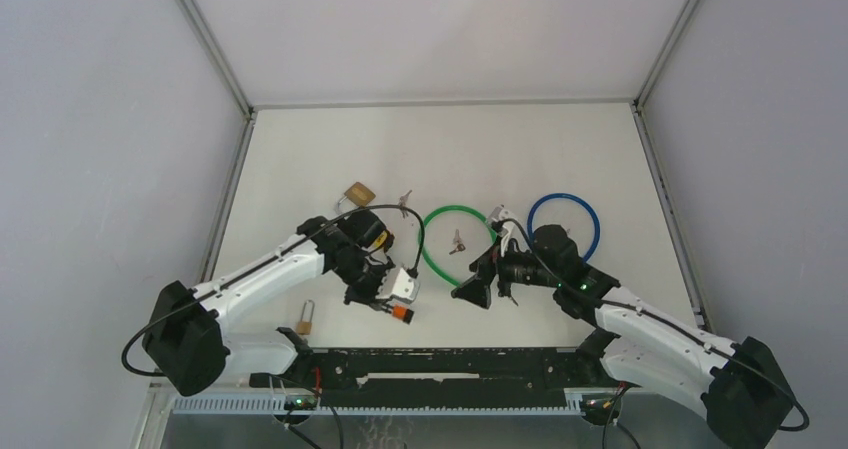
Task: Lock with the key
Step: Place the lock at the center of the board.
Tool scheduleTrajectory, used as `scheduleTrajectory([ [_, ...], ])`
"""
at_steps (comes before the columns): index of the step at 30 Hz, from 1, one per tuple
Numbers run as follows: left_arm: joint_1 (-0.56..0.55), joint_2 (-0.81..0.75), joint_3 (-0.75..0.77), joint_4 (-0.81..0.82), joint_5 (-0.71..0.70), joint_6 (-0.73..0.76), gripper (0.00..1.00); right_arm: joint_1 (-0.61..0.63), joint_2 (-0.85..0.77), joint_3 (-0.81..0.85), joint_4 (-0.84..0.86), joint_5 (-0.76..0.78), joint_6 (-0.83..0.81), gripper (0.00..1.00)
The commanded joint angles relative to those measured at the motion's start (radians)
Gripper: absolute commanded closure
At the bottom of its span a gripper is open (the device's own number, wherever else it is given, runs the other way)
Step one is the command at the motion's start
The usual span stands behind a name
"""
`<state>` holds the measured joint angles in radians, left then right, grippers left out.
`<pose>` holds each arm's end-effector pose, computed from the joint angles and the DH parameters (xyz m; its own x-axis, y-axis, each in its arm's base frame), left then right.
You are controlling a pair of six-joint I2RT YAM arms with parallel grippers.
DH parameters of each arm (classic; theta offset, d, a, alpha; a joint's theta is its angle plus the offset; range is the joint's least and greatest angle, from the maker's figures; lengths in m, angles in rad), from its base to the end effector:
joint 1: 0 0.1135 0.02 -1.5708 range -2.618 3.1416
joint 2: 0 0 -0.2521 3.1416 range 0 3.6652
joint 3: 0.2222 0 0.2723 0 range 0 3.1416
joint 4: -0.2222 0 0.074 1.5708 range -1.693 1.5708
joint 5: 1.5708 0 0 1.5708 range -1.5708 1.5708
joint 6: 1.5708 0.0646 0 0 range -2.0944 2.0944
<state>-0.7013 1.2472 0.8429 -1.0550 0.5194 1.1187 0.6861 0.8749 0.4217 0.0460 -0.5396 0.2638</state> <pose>0.1490 -0.1678 0.1739 0.2101 0.8447 -0.4923 0.9461 -0.3026 -0.1154 0.1664 0.1792 0.1934 -0.5327 -0.1471 -0.8334 -0.7972 0.4177 0.4359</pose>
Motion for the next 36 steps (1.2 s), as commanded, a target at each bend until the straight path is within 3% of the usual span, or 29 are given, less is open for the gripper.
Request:
scheduleTrajectory([
  [1,0.019,-0.041,0.106,0.150,0.160,-0.219,1.00,0.067,-0.008,-0.013,0.215,-0.035,-0.002,0.05],
  [14,0.020,-0.132,0.168,0.349,0.235,-0.525,1.00,0.100,0.044,-0.057,0.444,-0.116,-0.066,0.08],
  [20,0.017,-0.143,0.191,0.355,0.247,-0.555,1.00,0.114,0.095,0.012,0.441,-0.110,-0.115,0.12],
  [26,0.005,-0.155,0.185,0.346,0.248,-0.542,1.00,0.117,0.159,0.074,0.431,-0.140,-0.119,0.37],
  [31,0.006,-0.155,0.196,0.346,0.251,-0.540,1.00,0.125,0.183,0.086,0.429,-0.163,-0.124,0.36],
  [36,0.002,-0.158,0.195,0.346,0.260,-0.539,1.00,0.129,0.188,0.097,0.419,-0.176,-0.128,0.44],
])
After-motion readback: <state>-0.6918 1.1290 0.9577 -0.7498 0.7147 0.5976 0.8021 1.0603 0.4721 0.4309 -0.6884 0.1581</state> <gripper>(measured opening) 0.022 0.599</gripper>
